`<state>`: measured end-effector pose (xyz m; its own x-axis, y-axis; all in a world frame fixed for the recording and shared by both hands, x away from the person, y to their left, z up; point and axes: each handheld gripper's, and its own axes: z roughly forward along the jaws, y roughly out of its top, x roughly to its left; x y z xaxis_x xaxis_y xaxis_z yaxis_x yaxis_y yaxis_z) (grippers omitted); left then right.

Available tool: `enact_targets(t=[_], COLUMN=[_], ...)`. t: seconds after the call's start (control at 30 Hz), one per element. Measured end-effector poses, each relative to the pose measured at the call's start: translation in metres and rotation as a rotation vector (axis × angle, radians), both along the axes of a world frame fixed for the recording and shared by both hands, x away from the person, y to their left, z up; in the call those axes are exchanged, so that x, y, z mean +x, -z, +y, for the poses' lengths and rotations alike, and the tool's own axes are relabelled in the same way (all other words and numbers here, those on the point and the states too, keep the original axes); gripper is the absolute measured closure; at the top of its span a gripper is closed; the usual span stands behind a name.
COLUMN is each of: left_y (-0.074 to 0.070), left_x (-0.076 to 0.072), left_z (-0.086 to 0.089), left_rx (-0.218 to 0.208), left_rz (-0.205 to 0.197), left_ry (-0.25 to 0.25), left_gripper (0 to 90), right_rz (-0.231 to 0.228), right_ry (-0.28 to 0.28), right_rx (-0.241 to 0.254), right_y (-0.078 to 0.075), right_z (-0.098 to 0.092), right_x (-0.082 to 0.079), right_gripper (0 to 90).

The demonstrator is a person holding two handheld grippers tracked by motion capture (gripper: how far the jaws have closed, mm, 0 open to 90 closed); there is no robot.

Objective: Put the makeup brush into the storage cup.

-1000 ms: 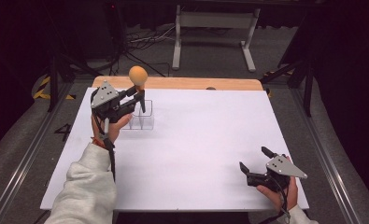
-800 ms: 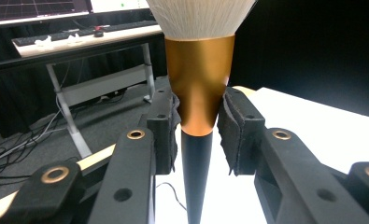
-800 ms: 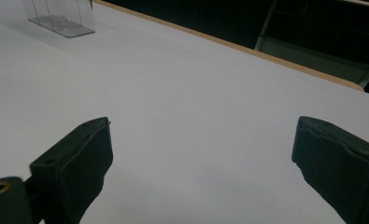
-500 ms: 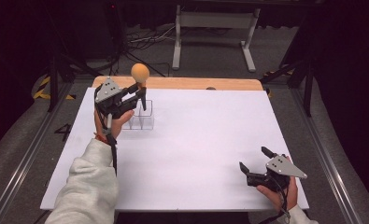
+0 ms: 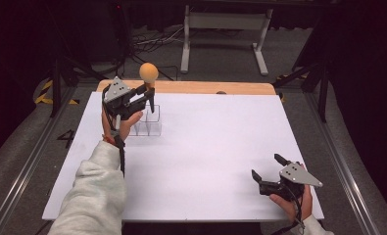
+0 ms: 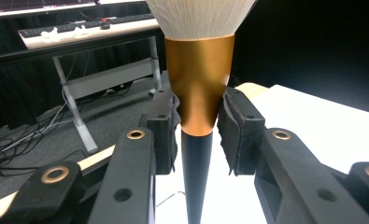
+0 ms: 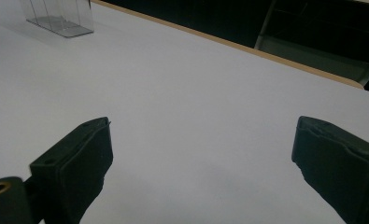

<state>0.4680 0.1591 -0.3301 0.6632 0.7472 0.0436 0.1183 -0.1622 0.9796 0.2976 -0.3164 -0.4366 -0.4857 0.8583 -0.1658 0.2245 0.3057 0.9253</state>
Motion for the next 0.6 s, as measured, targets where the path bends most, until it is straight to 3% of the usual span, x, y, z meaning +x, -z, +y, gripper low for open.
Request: enact_targets(t=[0.23,0.4,0.6], left_y=[0.001,0.001,0.002], left_x=[0.007,0.01,0.014], left_z=[-0.005,-0.006,-0.004], left_rx=[0.007,0.045,0.04], left_rz=[0.006,0.001,0.009], left_ry=[-0.001,-0.022,-0.025], left_gripper=[68.0,68.0,68.0], right_rz=[0.0,0.003,0.005], right_ry=[-0.001,0.001,0.002], right_rx=[0.0,0.001,0.003], right_y=[0.0,0.0,0.001], right_z=[0.0,0.0,-0.001], right_x=[0.0,0.0,0.001], right_gripper=[5.9,6.0,6.0])
